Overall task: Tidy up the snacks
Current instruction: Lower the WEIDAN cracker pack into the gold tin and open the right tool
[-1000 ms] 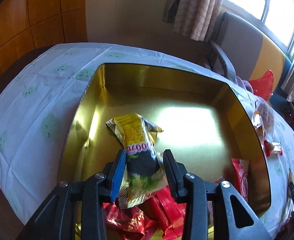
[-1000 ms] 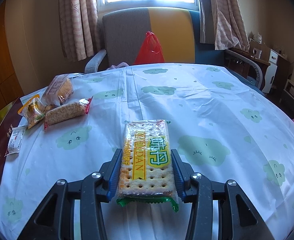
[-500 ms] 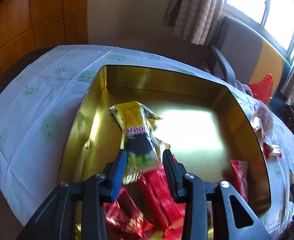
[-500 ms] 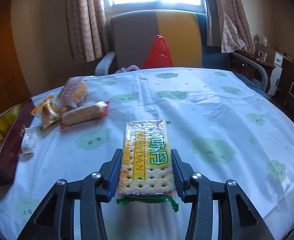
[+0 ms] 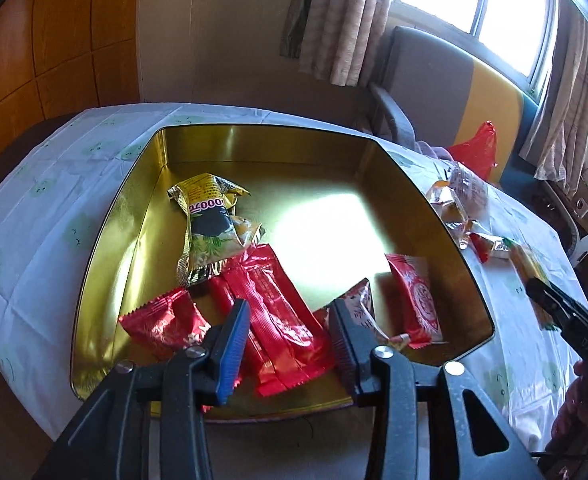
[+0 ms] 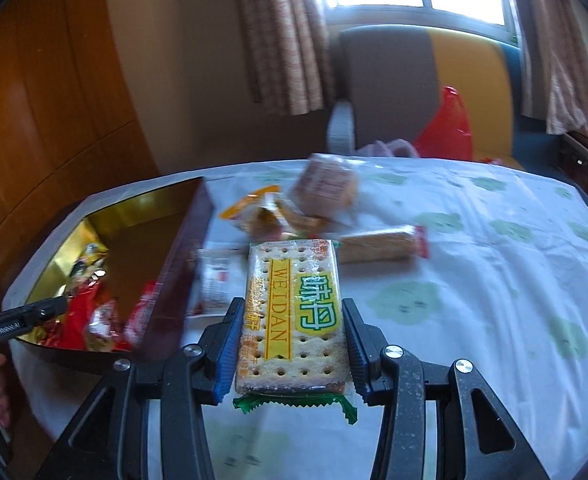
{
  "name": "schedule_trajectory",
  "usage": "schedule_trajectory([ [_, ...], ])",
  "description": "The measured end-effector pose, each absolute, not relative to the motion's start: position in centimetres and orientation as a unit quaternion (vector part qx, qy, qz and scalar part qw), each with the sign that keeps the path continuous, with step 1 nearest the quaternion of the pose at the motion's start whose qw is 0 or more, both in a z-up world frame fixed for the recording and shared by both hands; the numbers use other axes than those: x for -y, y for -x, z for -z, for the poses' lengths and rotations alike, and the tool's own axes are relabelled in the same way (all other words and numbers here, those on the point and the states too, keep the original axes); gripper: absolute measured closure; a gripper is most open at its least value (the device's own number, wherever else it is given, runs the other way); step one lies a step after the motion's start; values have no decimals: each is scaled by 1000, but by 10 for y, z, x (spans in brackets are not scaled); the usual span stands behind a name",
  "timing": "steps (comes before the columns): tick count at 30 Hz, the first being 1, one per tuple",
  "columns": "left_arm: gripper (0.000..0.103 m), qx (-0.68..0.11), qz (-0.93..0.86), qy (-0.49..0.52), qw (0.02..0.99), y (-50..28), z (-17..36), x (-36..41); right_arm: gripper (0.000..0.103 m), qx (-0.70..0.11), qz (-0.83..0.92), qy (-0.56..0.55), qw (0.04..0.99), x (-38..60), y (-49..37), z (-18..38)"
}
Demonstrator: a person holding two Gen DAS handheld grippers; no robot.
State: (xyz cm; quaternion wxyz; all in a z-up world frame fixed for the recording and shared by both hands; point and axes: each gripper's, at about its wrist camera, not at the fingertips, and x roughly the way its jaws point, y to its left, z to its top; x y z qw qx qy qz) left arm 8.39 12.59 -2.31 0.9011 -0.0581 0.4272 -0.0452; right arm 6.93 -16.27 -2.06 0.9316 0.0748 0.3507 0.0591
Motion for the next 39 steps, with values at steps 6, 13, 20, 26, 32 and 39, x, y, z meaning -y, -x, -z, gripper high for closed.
schedule_trajectory([
  [6,55,-426,47,58,902,-80,25,-128,56,-349,-115,-51,929,114,-83,8],
  [13,55,-423,46,88,900,-77,23,-143,56,-361,-170,-16,917,65,-111,5],
  [20,55,-423,40,96,900,-76,25,-151,56,-386,-193,0,902,30,-140,16],
  [26,55,-424,42,101,899,-75,27,-153,56,-410,-190,16,892,11,-166,25],
  [32,55,-422,47,98,900,-74,26,-148,48,-430,-173,13,886,3,-190,32],
  [39,55,-422,56,100,899,-71,28,-141,37,-380,-156,-38,911,27,-178,14],
])
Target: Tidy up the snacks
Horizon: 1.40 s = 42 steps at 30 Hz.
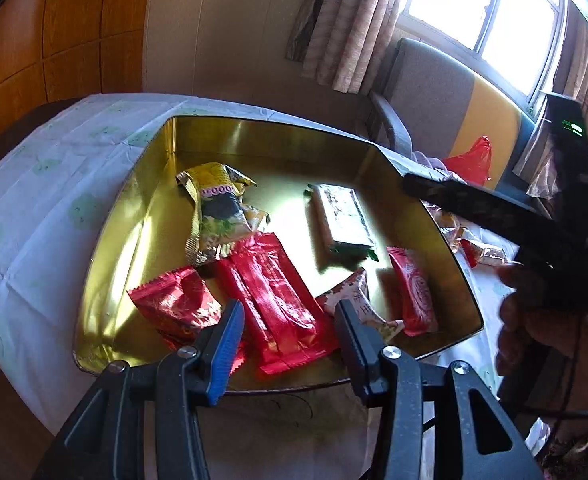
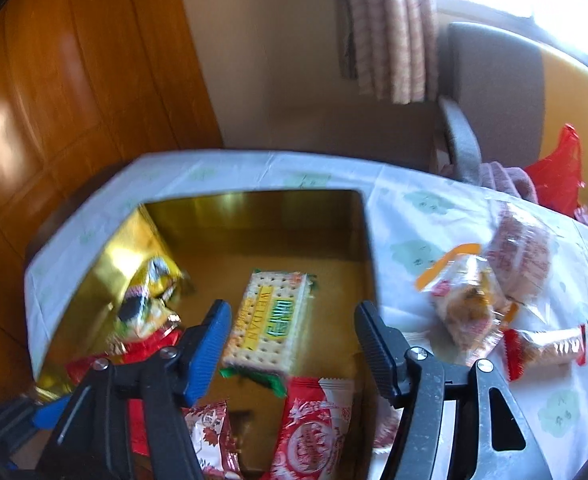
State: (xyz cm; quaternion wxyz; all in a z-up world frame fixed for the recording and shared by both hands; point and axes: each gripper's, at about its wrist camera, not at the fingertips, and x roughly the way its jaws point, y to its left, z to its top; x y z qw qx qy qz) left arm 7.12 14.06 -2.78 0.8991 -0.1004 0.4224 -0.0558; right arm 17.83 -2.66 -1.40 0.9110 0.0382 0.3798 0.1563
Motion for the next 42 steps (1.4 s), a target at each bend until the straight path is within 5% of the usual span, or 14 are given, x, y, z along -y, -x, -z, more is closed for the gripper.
schedule_trajectory([
  [7,55,-421,76,99,898,-65,27,-124,35,-351,-100,-92,927,86,-152,4],
  [22,55,-410,118,62,902,-47,17,-83,35,-436,-66,-113,890,151,-144,55],
  [37,55,-412,123,47,901,-36,15,-71,73,-475,-153,-101,861,131,-183,74],
  [42,55,-410,129,43,902,-35,16,-62,74,-470,-151,-92,865,145,-160,72],
])
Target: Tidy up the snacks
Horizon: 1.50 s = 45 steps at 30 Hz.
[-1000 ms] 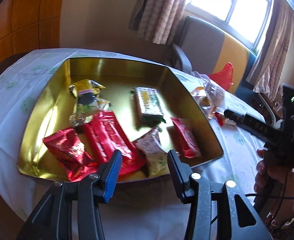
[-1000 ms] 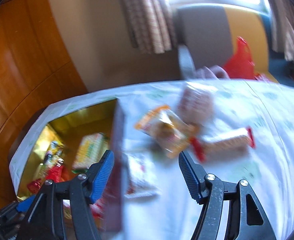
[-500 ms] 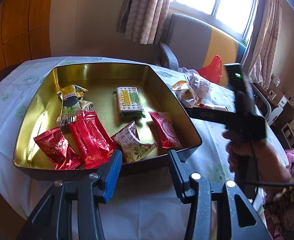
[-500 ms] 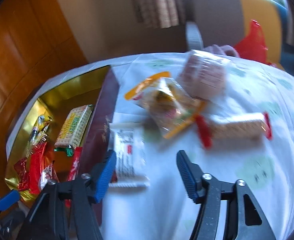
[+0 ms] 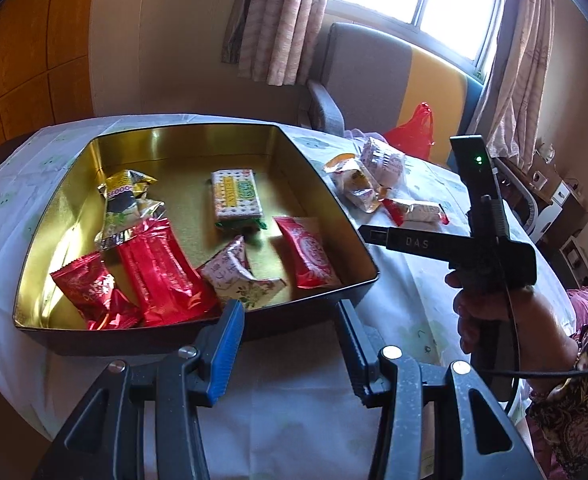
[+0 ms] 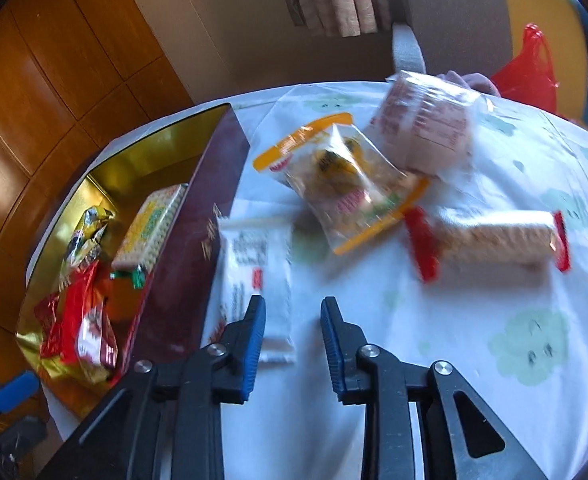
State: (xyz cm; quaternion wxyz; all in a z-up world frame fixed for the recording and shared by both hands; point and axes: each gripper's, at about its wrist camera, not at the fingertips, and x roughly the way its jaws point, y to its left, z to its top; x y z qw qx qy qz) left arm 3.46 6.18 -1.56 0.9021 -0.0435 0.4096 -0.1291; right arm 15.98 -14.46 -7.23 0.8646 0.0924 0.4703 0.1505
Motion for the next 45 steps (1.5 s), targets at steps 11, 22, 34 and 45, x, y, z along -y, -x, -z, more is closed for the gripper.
schedule_trajectory([
  [11,55,-410,114,43,904,-33,10,-66,61,-486,-225,-101,838,131,-182,72],
  [22,55,-415,142,20,899,-33,10,-38,70,-485,-190,-86,849,150,-147,72],
  [34,55,-440,211,-30,872,-53,13,58,41,-378,-58,-154,911,252,-52,63],
  [45,53,-478,125,-117,862,-110,67,129,41,-335,25,-198,921,310,-29,67],
])
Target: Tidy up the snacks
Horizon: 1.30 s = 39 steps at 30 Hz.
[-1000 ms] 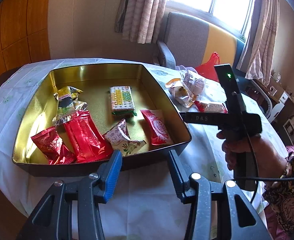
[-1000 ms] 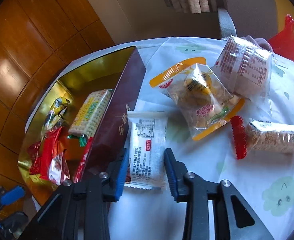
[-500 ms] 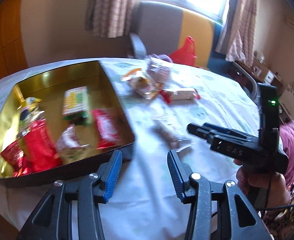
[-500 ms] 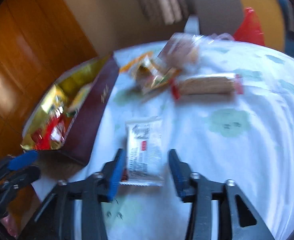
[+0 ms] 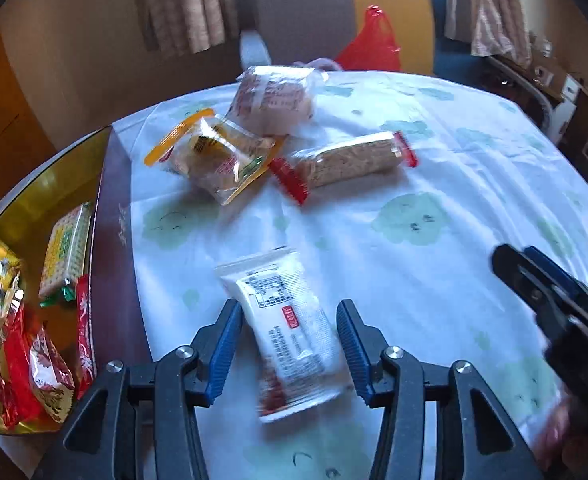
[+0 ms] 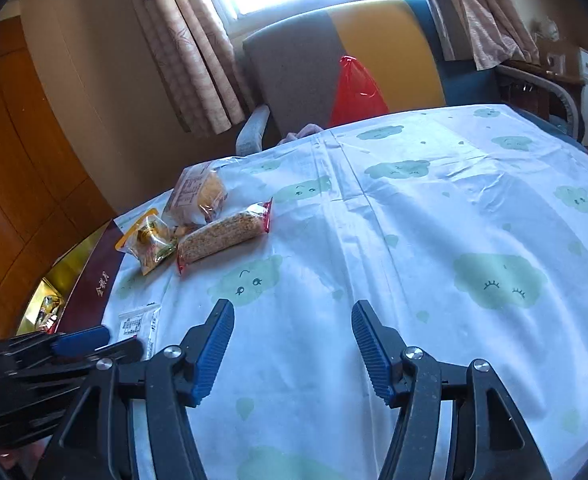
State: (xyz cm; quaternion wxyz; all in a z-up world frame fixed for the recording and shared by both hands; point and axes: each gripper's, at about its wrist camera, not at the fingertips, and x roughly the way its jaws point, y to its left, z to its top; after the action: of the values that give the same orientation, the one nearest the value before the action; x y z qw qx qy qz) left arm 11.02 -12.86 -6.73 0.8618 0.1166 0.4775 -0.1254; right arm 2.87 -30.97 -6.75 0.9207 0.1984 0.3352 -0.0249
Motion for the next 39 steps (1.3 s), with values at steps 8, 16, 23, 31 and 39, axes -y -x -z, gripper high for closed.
schedule_trajectory([
  [8,56,-416,166,-69,891,-99,76,112,39,-364,3,-191,911,304,-47,73],
  [16,64,-404,181,-40,896,-99,77,102,38,-383,-89,-36,919,274,-135,31],
  [23,64,-399,184,-40,898,-97,79,101,38,-445,-163,16,880,247,-222,33],
  [31,64,-398,185,-38,898,-96,79,99,38,-498,-149,-99,848,271,-222,70],
  [39,64,-398,185,-39,898,-96,79,99,38,-503,-173,-43,845,265,-171,72],
])
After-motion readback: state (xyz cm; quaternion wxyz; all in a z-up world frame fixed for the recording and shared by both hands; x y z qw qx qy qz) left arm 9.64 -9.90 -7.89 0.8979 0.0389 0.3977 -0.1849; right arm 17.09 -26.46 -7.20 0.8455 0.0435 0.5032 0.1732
